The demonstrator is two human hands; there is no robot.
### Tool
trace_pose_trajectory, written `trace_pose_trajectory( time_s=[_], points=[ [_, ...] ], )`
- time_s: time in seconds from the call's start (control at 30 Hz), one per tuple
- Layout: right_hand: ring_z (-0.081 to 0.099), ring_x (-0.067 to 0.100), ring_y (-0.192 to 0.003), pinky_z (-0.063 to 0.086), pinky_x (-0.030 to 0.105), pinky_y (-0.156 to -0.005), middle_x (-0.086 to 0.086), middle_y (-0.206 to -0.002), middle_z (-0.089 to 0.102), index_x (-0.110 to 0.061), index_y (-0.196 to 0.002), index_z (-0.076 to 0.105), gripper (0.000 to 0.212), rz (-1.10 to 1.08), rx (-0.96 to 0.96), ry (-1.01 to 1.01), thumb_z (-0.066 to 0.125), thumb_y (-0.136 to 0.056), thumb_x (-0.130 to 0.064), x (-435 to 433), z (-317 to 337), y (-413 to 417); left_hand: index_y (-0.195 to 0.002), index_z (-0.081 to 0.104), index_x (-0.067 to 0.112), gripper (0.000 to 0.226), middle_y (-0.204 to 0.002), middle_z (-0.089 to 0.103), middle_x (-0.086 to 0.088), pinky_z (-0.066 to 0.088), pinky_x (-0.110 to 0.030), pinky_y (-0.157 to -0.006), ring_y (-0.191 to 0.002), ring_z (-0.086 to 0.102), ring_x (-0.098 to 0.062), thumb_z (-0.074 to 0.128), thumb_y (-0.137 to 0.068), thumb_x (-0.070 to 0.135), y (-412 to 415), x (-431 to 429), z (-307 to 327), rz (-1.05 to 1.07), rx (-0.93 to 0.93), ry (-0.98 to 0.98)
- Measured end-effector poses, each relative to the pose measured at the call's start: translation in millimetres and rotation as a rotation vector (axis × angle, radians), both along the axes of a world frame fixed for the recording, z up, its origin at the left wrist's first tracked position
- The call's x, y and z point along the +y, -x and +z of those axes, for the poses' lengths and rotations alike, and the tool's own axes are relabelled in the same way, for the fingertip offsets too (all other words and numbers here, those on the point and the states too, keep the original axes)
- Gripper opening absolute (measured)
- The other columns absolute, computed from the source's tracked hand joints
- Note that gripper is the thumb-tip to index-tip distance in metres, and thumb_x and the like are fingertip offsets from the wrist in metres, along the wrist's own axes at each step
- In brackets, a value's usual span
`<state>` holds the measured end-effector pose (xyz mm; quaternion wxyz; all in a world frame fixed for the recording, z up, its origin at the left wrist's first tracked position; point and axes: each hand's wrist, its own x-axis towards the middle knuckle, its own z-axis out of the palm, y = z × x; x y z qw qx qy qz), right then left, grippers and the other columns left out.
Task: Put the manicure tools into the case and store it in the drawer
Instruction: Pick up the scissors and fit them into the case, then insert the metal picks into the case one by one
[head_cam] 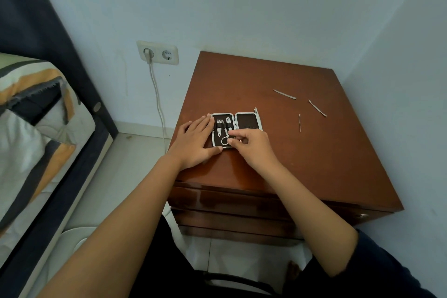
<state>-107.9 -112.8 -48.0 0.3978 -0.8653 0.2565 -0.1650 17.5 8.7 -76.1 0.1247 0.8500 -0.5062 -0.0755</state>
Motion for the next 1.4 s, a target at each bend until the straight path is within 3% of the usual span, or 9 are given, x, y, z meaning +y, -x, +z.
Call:
trace_pose_trajectory(
  time_s=[0.1,0.3,0.43,0.9,1.03,1.1,1.17,1.27,1.4],
  points=[
    [0.046,-0.001,-0.057,0.035,0.006,-0.059,-0.009,-0.064,0.052,-0.013,-0.108,0.069,0.028,0.034,0.036,0.079,0.069,-0.081,-0.018,0,2,-3,-0.149,0.006,0.016,0.099,-0.159,0.003,0.000,0.000,-0.033,-0.114,-0.144,0.001,-0.010,0.015,-0.068,0.073,1,1,1,0.007,-0.004,0.006],
    [0.049,0.016,-0.094,0.043,0.029,-0.084,0.001,-0.102,0.055,-0.015,-0.115,0.063,0.030,0.187,0.073,0.432,0.060,-0.086,-0.025,1,-6,15,-0.149,0.006,0.017,0.101,-0.159,0.003,0.001,0.000,-0.033,-0.113,-0.144,0.000,-0.010,0.013,-0.066,0.073,1,1,1,0.001,0.001,0.005],
    [0.051,0.023,-0.113,0.046,0.039,-0.088,0.002,-0.120,0.061,-0.013,-0.116,0.062,0.030,0.251,0.116,0.609,0.052,-0.089,-0.023,1,-12,20,-0.149,0.005,0.017,0.104,-0.159,0.002,0.001,-0.001,-0.033,-0.114,-0.144,-0.001,-0.009,0.011,-0.062,0.073,0,0,1,-0.003,0.013,0.003],
    [0.054,0.023,-0.110,0.048,0.040,-0.085,-0.004,-0.123,0.065,-0.016,-0.118,0.063,0.032,0.261,0.036,0.606,0.049,-0.089,-0.018,-4,-21,19,-0.149,0.004,0.019,0.103,-0.159,0.002,0.002,-0.001,-0.031,-0.113,-0.144,-0.001,-0.008,0.011,-0.061,0.074,1,-1,2,0.015,0.017,0.003],
    [0.053,0.022,-0.112,0.044,0.037,-0.091,-0.003,-0.124,0.063,-0.016,-0.117,0.062,0.031,0.274,-0.003,0.560,0.048,-0.090,-0.020,-7,-21,21,-0.149,0.005,0.020,0.102,-0.159,0.003,0.002,-0.001,-0.031,-0.113,-0.144,0.000,-0.009,0.012,-0.062,0.073,1,-1,1,0.013,0.020,0.018],
    [0.054,0.021,-0.110,0.041,0.030,-0.095,0.002,-0.119,0.065,-0.014,-0.114,0.064,0.028,0.180,-0.087,0.446,0.049,-0.090,-0.020,-17,-17,22,-0.149,0.005,0.020,0.101,-0.159,0.003,0.003,-0.001,-0.030,-0.113,-0.144,0.000,-0.008,0.013,-0.063,0.073,0,-1,0,0.015,0.021,0.026],
    [0.055,0.024,-0.103,0.035,0.020,-0.089,0.008,-0.108,0.066,-0.010,-0.105,0.066,0.023,-0.053,-0.156,0.312,0.051,-0.089,-0.016,-38,-12,20,-0.149,0.004,0.021,0.101,-0.159,0.003,0.003,-0.002,-0.030,-0.114,-0.144,0.000,-0.008,0.014,-0.064,0.073,0,0,-1,0.016,0.019,0.037],
    [0.055,0.028,-0.100,0.031,0.020,-0.080,0.013,-0.103,0.062,-0.010,-0.096,0.067,0.017,-0.300,0.000,0.110,0.053,-0.089,-0.015,-73,-4,12,-0.149,0.005,0.021,0.101,-0.159,0.004,0.003,-0.001,-0.030,-0.114,-0.144,0.001,-0.008,0.014,-0.064,0.074,0,0,-3,0.024,0.017,0.043],
    [0.054,0.021,-0.089,0.033,0.023,-0.075,0.012,-0.098,0.063,-0.013,-0.085,0.068,0.014,-0.266,0.185,0.033,0.057,-0.086,-0.022,-89,3,-11,-0.149,0.006,0.022,0.100,-0.158,0.006,0.004,-0.001,-0.029,-0.114,-0.144,0.003,-0.008,0.015,-0.065,0.074,-1,0,-3,0.028,0.015,0.057]
  ],
)
